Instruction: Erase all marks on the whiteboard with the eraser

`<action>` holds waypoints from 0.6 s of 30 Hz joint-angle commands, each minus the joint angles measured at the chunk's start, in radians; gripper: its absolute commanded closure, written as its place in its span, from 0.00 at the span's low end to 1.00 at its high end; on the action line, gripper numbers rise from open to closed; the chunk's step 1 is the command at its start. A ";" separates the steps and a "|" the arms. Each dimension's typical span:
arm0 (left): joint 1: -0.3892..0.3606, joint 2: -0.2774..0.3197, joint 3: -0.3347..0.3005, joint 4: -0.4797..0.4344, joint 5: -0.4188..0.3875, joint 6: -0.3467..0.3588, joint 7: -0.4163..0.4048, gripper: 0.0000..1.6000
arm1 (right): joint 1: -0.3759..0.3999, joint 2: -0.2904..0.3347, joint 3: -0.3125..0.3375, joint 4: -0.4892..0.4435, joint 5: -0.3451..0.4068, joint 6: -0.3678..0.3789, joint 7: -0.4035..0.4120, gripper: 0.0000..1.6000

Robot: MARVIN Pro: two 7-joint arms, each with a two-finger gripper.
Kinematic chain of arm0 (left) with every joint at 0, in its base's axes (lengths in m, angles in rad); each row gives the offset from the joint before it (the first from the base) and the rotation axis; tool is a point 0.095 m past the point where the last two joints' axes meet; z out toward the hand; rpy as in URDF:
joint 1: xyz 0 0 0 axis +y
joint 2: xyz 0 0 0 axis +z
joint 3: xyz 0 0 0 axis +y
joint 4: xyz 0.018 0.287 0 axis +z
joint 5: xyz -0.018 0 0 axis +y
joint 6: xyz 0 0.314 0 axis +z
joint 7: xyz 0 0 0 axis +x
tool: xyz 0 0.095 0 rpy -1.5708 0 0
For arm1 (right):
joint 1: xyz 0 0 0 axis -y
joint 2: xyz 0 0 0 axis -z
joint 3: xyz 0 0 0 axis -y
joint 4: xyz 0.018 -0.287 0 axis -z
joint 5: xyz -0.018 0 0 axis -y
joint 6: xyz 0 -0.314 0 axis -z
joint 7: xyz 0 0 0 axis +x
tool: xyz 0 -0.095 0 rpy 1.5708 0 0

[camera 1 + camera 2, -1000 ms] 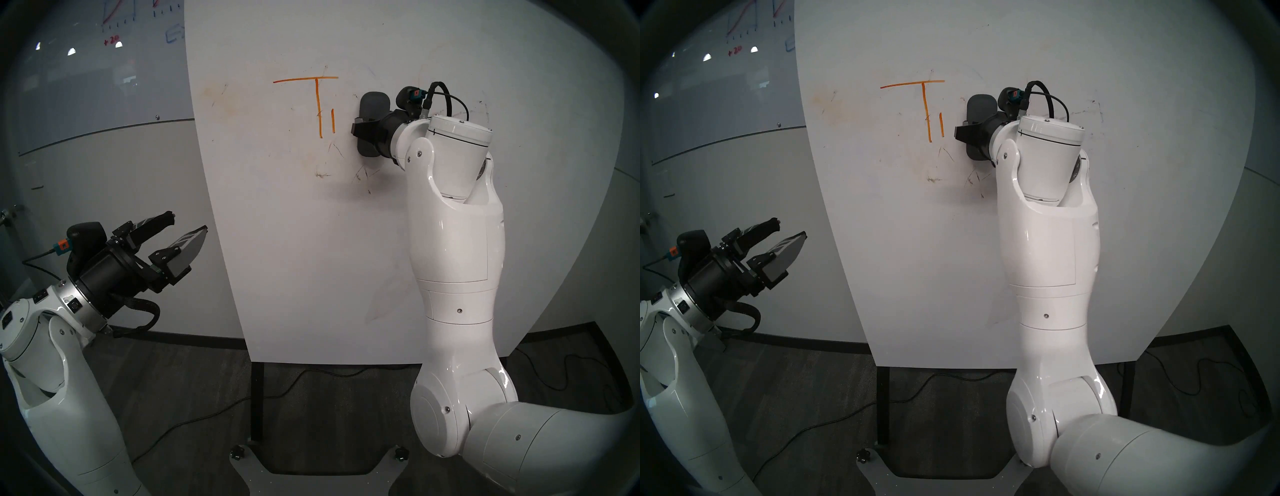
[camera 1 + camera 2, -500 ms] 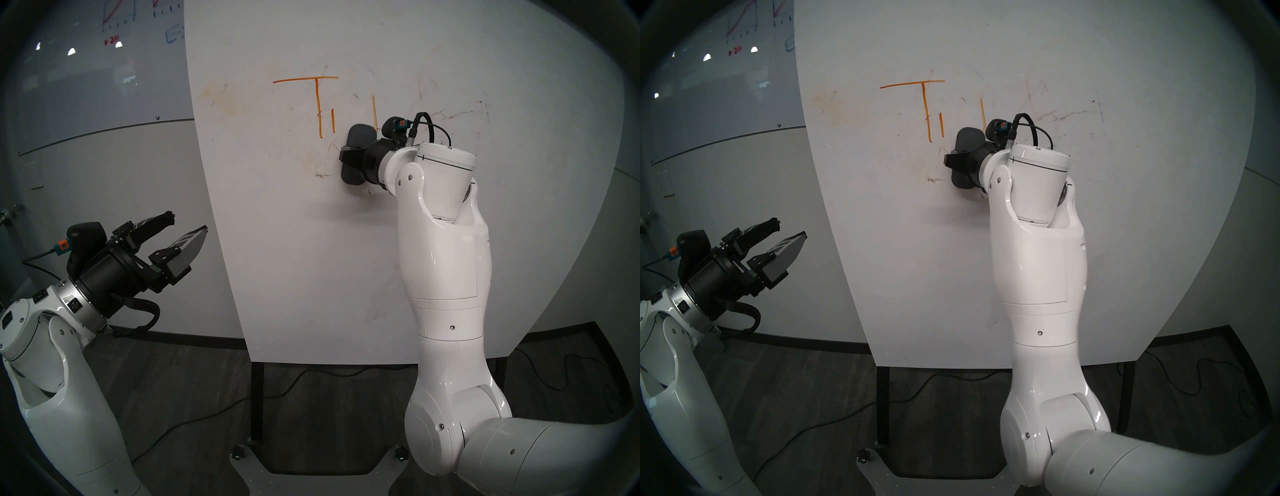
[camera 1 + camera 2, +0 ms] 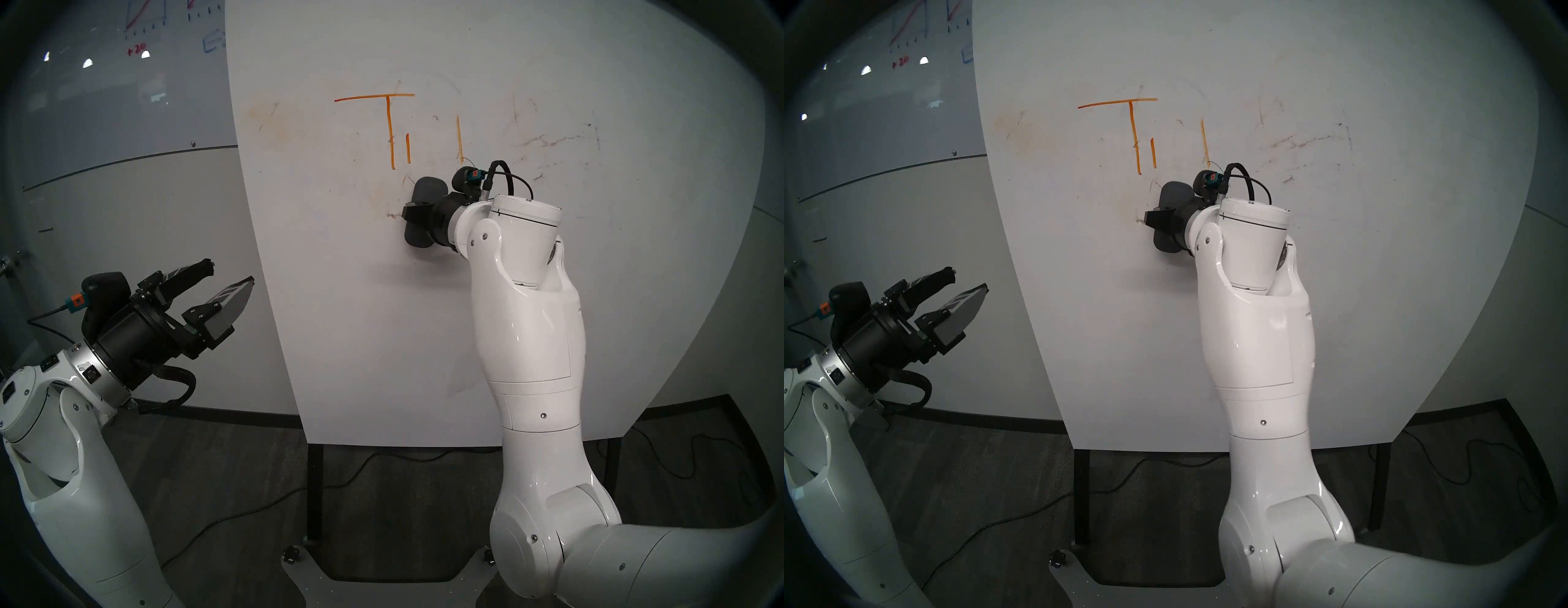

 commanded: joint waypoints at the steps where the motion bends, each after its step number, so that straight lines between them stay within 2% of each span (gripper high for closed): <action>1: 0.000 0.002 0.001 -0.012 -0.002 0.000 0.000 0.00 | 0.035 0.006 0.037 0.014 0.000 -0.004 -0.057 1.00; 18: -0.001 0.001 0.000 -0.011 -0.002 -0.001 -0.001 0.00 | 0.094 0.063 0.050 -0.035 -0.004 -0.004 -0.056 1.00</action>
